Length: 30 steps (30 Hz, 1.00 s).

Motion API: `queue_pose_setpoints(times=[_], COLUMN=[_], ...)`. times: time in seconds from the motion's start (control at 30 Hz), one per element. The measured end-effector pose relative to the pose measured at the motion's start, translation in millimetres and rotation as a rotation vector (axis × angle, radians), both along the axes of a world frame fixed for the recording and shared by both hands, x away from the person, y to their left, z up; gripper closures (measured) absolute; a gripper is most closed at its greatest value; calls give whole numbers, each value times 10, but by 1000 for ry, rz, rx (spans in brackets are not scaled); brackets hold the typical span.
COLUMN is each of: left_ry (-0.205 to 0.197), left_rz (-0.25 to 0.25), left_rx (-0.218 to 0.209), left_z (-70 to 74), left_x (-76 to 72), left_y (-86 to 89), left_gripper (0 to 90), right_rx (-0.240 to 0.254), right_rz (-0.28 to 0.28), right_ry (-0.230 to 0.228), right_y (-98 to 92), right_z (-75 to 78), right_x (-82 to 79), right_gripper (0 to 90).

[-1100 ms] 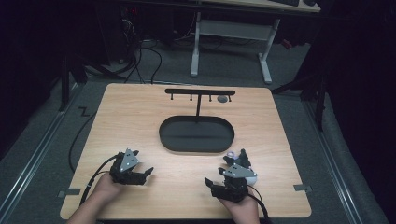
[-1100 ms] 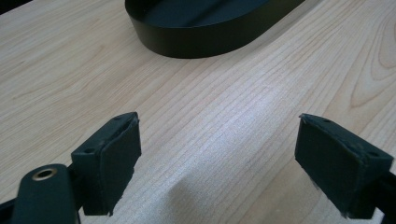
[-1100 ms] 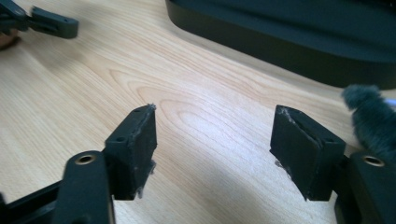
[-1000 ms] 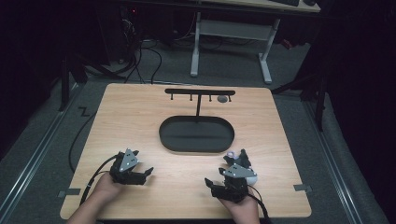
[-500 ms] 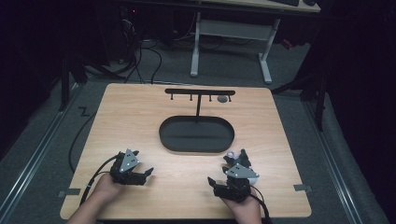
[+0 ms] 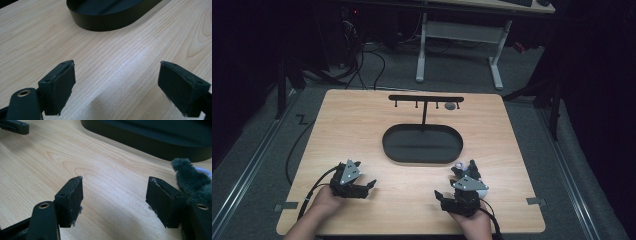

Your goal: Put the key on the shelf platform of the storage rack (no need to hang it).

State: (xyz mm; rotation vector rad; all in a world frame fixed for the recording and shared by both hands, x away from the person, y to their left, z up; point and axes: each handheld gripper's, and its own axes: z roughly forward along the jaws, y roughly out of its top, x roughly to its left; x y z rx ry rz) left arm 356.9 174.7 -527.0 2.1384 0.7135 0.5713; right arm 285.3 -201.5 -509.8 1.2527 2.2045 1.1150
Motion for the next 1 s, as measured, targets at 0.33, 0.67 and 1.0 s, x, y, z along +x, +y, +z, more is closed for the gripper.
queue_pose_setpoints(times=[0.33,0.67,1.0], left_ry=[0,0,1], left_rz=[0,0,1], left_rx=[0,0,0], left_z=[0,0,0], left_x=[0,0,1], left_y=[0,-1,0], left_gripper=[154,153,153], right_rx=[-31,-44,-64], right_rz=[1,-3,-13], right_ry=[22,58,110], right_y=[6,2,10], right_z=[-22,-32,-13], right_x=[14,27,43], right_gripper=[314,314,305])
